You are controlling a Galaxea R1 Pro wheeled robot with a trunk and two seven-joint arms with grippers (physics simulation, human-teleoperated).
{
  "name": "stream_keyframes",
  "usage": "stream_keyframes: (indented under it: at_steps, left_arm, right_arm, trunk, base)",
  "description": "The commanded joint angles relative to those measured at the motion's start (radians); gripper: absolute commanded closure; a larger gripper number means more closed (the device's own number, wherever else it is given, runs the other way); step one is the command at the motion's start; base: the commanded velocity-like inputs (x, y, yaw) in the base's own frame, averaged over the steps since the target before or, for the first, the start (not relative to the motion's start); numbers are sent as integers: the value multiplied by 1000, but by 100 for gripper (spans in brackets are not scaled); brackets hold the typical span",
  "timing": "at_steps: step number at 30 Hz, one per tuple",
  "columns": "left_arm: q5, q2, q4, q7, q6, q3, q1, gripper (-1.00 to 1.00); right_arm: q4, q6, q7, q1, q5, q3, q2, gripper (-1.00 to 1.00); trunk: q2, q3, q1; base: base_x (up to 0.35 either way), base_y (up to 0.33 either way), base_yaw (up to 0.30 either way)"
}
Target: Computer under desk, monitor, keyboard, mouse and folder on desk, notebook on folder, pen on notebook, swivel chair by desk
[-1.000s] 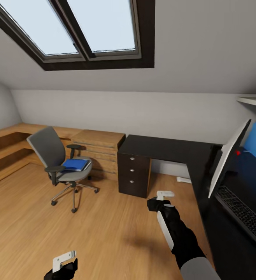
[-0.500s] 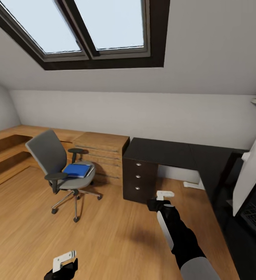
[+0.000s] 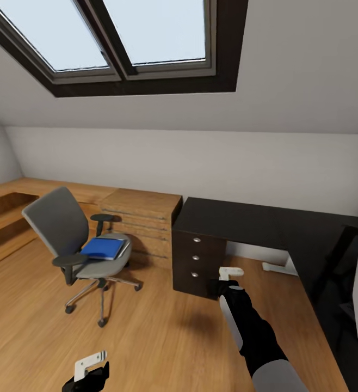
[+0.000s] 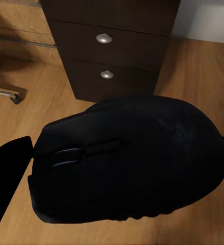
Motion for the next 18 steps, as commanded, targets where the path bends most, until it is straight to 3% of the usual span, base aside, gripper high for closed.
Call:
stream_keyframes:
  at_steps: [1,18]
  left_arm:
    - [7,1,-2,7,4,-4,0,-100]
    - [5,1,-2,4,-45,-6,0,-100]
  right_arm:
    - [-1,5,-7,-1,-5,2,0,100]
    - [-1,5,-7,-1,-5,3,0,100]
  trunk:
    - [-1,-1,1]
    - [-1,-1,1]
  base:
    - [330,0,0]
    - [330,0,0]
